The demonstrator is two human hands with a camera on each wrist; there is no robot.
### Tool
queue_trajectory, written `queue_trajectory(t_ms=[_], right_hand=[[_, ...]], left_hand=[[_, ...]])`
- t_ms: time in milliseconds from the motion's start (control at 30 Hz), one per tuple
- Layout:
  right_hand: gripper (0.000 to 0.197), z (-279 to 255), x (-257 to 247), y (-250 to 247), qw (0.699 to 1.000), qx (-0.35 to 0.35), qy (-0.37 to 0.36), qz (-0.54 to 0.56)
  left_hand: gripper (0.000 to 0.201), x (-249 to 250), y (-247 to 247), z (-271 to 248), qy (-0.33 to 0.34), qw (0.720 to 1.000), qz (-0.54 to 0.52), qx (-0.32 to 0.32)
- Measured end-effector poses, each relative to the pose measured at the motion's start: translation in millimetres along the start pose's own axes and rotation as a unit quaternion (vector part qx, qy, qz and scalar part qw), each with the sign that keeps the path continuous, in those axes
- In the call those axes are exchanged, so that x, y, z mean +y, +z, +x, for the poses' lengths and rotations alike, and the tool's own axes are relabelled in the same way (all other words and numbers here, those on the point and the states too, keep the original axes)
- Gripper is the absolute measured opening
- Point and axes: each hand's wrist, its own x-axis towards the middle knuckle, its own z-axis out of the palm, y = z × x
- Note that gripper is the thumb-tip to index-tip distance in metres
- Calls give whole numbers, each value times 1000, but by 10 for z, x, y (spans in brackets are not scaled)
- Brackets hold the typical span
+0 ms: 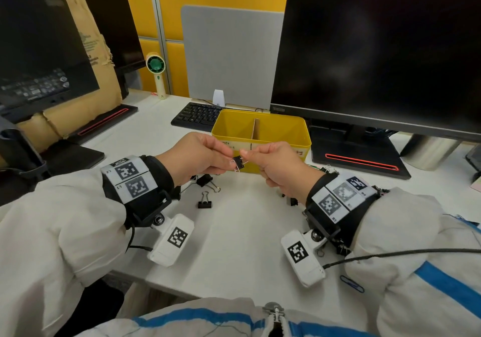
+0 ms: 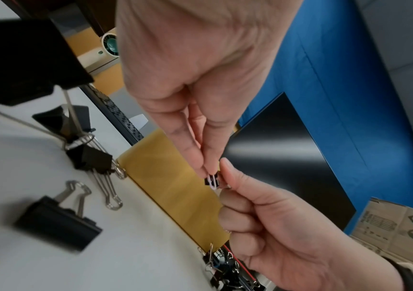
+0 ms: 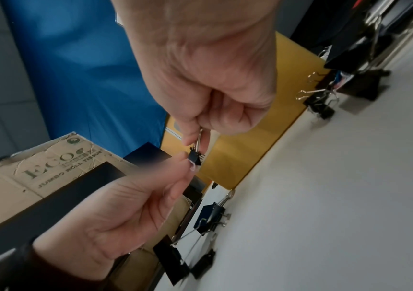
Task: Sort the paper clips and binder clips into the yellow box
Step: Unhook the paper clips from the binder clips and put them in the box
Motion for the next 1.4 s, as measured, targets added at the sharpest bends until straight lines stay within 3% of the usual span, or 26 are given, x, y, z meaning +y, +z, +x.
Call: queue_trajectory(t_ms=[167, 300, 500, 633, 700, 800, 867, 967, 1100, 1167, 1267, 1400], right_hand=[[27, -81, 20, -37, 997, -14, -29, -73], [29, -124, 25, -8, 991, -9, -48, -128], [28, -84, 5, -97, 994, 46, -44, -84], [21, -58, -23, -183, 970, -28, -23, -239], [32, -47, -26, -195, 958, -34, -16, -286], [48, -21, -132, -175, 984, 15, -12, -178], [54, 31, -218, -125, 998, -24, 51, 2], [51, 118, -383, -45, 973, -96, 116, 176], [46, 235, -585, 68, 982, -72, 128, 116], [48, 306, -666, 120, 993, -26, 105, 54], [41, 464, -741, 186, 997, 50, 66, -9], [34, 614, -813, 196, 987, 77, 82, 115]], left_hand=[[20, -27, 47, 2, 22, 999, -26, -4], [24, -57, 94, 37, -1, 1000, -13, -7], [30, -98, 107, 2, -7, 998, 54, -33], [28, -103, 66, 51, 8, 996, 85, -1], [27, -62, 56, 68, 14, 998, 65, -6], [22, 65, 89, 60, 90, 995, 26, -14], [22, 165, 123, 65, 153, 988, 3, -21], [24, 290, 164, 127, 203, 979, -5, -20], [20, 356, 124, 277, 255, 962, 85, 47], [19, 362, 67, 337, 227, 949, 211, 57], [39, 322, -49, 375, 183, 918, 350, 51], [22, 221, -189, 385, 184, 875, 445, 40]])
